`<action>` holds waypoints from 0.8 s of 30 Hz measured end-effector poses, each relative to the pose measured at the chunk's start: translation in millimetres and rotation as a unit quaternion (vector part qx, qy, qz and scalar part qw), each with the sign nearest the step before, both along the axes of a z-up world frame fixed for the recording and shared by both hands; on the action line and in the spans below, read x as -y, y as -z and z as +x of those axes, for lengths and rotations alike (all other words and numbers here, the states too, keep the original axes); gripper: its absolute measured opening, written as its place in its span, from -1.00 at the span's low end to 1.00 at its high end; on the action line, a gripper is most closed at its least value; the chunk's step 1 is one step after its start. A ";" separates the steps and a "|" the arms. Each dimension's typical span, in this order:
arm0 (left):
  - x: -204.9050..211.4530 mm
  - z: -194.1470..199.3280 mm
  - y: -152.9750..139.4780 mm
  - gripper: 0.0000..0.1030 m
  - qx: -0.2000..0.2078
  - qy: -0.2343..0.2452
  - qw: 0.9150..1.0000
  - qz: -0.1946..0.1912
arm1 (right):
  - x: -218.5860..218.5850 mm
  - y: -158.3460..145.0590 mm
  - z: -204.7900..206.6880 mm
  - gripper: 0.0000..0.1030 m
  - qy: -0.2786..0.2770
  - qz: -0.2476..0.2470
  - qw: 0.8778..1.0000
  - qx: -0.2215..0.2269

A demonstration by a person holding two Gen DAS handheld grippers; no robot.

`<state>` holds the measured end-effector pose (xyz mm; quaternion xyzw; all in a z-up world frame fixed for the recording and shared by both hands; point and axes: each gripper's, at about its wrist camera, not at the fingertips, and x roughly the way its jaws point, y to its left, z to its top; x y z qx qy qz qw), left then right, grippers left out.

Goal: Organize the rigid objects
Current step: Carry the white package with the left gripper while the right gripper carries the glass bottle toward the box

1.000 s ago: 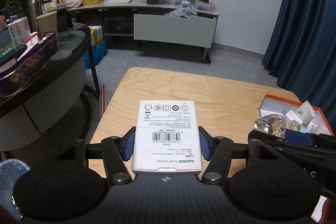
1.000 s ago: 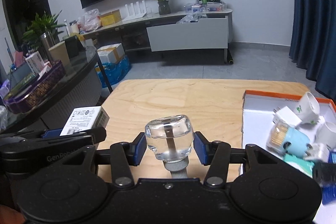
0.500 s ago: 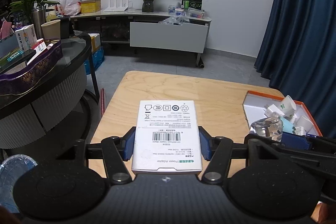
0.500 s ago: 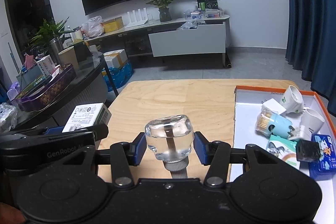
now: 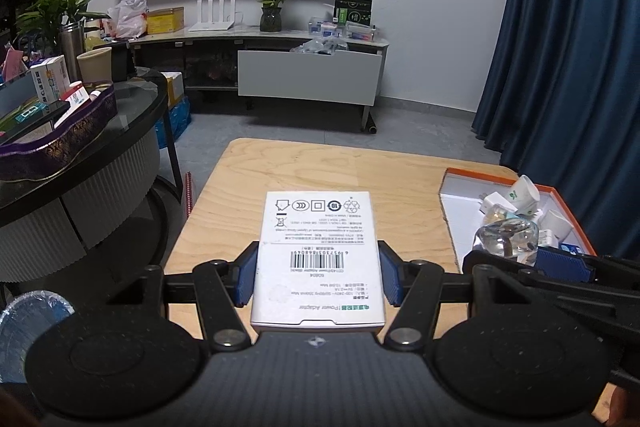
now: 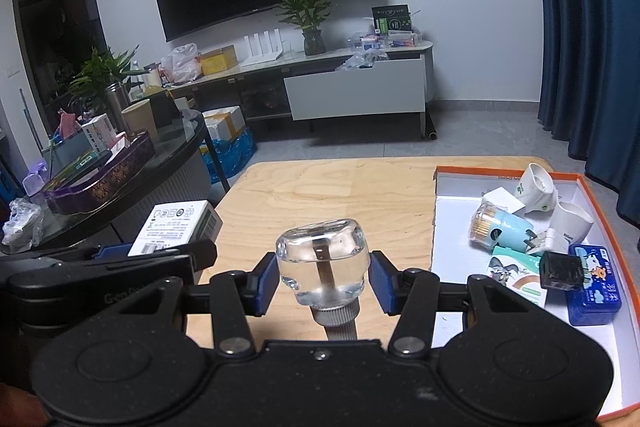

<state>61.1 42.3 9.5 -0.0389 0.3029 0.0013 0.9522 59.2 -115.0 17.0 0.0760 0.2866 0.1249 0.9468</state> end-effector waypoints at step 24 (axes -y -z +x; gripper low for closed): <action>14.0 -24.0 -11.0 0.16 0.021 0.020 1.000 0.004 | 15.7 -13.3 -29.8 0.17 0.010 0.002 1.000 0.021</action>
